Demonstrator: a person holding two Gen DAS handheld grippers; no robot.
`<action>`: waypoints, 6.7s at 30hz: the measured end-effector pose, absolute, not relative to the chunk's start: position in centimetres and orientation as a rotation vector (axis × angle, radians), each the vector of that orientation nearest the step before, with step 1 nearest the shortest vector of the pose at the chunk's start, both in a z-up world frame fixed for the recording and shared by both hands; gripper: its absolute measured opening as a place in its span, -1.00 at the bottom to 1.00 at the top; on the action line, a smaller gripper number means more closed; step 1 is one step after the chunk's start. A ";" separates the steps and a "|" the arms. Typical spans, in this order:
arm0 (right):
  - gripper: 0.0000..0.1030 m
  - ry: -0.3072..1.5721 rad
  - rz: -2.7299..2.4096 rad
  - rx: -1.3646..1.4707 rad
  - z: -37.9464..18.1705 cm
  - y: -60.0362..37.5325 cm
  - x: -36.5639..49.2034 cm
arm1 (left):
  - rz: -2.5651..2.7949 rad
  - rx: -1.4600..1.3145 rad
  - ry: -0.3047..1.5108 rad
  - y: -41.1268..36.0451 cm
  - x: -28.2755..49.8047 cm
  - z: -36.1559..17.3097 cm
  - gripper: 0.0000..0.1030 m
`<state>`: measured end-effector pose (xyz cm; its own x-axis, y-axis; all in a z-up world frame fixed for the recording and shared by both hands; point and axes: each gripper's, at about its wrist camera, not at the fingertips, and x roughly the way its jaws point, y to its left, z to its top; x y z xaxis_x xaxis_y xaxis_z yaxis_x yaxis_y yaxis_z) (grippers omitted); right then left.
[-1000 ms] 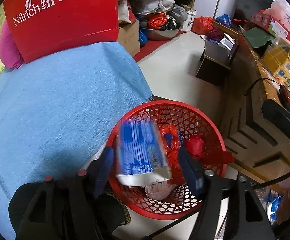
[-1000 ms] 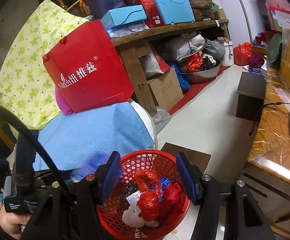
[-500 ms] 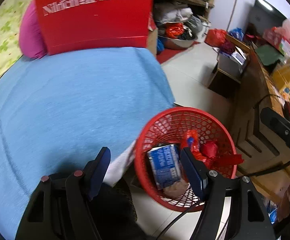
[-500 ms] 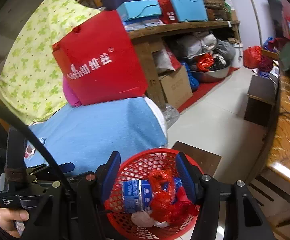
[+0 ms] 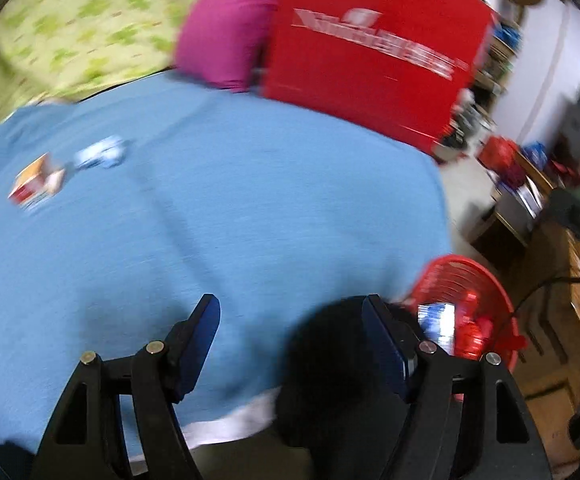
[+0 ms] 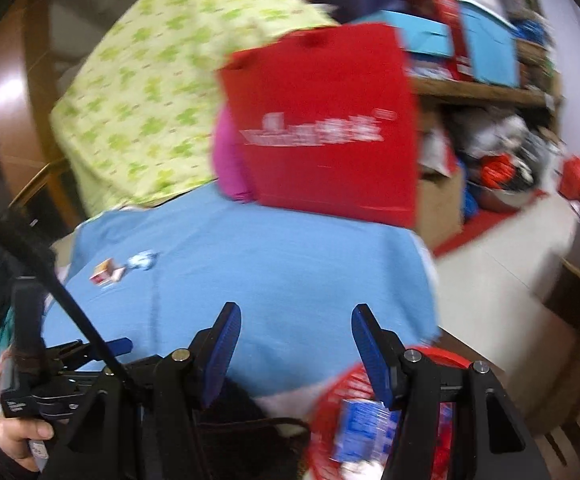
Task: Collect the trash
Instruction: 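Move both grippers back over the remaining trash on the blanket, then grasp the light-blue tissue with the right gripper, then grasp the white-red medicine box with the left gripper while the right holds the tissue, then carry the white-red box and tissue over the red wastebasket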
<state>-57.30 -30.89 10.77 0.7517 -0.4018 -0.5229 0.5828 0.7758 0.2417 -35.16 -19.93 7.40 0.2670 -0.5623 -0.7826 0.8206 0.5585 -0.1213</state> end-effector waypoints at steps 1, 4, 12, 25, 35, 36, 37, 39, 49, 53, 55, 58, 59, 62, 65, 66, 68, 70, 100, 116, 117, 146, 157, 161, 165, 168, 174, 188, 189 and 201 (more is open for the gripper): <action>0.20 0.474 -0.520 0.394 11.1 -30.1 -55.6 | -0.927 0.318 0.894 -18.7 -33.9 7.2 0.44; 0.20 0.494 -0.433 0.368 11.7 -28.2 -51.2 | -0.825 0.263 0.910 -15.4 -30.3 6.3 0.44; 0.28 0.528 -0.209 0.276 12.2 -22.6 -39.3 | -0.505 0.176 0.838 -7.5 -20.5 6.5 0.44; 0.28 0.664 -0.148 0.318 8.2 -23.2 -22.2 | -0.183 0.014 0.822 -2.0 -14.6 3.1 0.44; 0.28 0.767 -0.212 0.355 4.7 -26.3 -12.7 | -0.218 -0.009 0.863 -2.8 -14.1 2.8 0.44; 0.28 0.777 -0.218 0.347 4.3 -26.3 -12.0 | -0.221 -0.015 0.862 -2.8 -14.0 2.8 0.44; 0.28 0.788 -0.224 0.344 3.8 -26.5 -11.1 | -0.220 -0.017 0.863 -2.8 -14.0 2.8 0.44; 0.28 0.802 -0.235 0.350 3.1 -26.8 -9.8 | -0.221 -0.022 0.871 -2.9 -13.8 2.7 0.45; -0.17 0.870 -0.204 0.235 0.8 -26.0 -7.0 | -0.218 -0.009 0.860 -3.4 -13.8 2.6 0.45; -0.51 0.858 -0.187 0.177 1.9 -25.0 -8.4 | -0.213 0.015 0.852 -3.7 -14.1 2.5 0.45; -0.51 0.845 -0.179 0.166 2.1 -24.8 -9.8 | -0.209 0.024 0.847 -3.8 -14.2 2.5 0.45; -0.51 0.839 -0.176 0.152 2.1 -24.2 -12.2 | -0.201 0.035 0.844 -3.9 -14.4 2.4 0.45; -0.51 0.837 -0.174 0.148 2.2 -24.1 -12.9 | -0.199 0.039 0.842 -3.9 -14.4 2.4 0.45; -0.50 0.836 -0.171 0.127 2.1 -23.9 -15.2 | -0.189 0.051 0.832 -4.0 -14.7 2.4 0.45; -0.45 0.874 -0.142 0.120 1.0 -24.1 -16.5 | -0.179 0.077 0.822 -4.3 -15.0 2.3 0.45; -0.45 0.871 -0.139 0.127 0.9 -24.3 -16.7 | -0.177 0.087 0.818 -4.5 -15.1 2.3 0.45; -0.44 0.855 -0.123 0.162 0.6 -24.8 -17.4 | -0.170 0.107 0.811 -4.7 -15.2 2.2 0.45; -0.44 0.822 -0.095 0.205 0.8 -25.3 -17.8 | -0.161 0.123 0.806 -4.8 -15.2 2.1 0.45; -0.47 0.826 -0.031 0.319 -0.2 -27.1 -17.6 | -0.259 0.231 0.890 -15.1 -5.0 5.3 0.63; -0.47 0.806 -0.037 0.353 0.2 -27.6 -18.2 | -0.133 0.225 0.820 -3.9 -6.8 9.3 0.63; -0.47 0.807 -0.039 0.352 0.2 -27.6 -18.3 | -0.141 0.230 0.808 -4.3 -7.0 9.5 0.63; -0.47 0.732 -0.076 0.344 1.5 -27.8 -19.7 | -0.294 0.249 0.888 -6.3 -10.2 6.7 0.03; -0.47 0.619 -0.198 0.320 5.3 -26.5 -27.7 | -0.416 0.183 0.830 -7.5 -18.8 9.0 0.03; -0.47 0.600 -0.226 0.278 7.3 -25.6 -31.0 | -0.449 0.160 0.815 -7.9 -20.9 10.0 0.03; -0.47 0.561 -0.245 0.256 9.8 -25.0 -33.9 | -0.469 0.128 0.797 -7.6 -22.5 11.2 0.03; -0.47 0.532 -0.245 0.240 11.7 -24.4 -35.6 | -0.484 0.115 0.784 -7.5 -23.2 11.9 0.03; -0.47 0.469 -0.253 0.201 15.1 -23.0 -38.2 | -0.509 0.092 0.757 -7.3 -24.1 13.4 0.03; -0.47 0.359 -0.259 0.160 19.8 -21.3 -41.8 | -0.536 0.092 0.736 -7.7 -25.1 14.4 0.03; -0.47 0.354 -0.258 0.159 20.0 -21.3 -41.9 | -0.535 0.093 0.734 -7.8 -25.1 14.5 0.03; -0.48 0.318 -0.286 0.157 21.2 -21.9 -44.3 | -0.564 0.113 0.704 -8.9 -26.3 15.9 0.03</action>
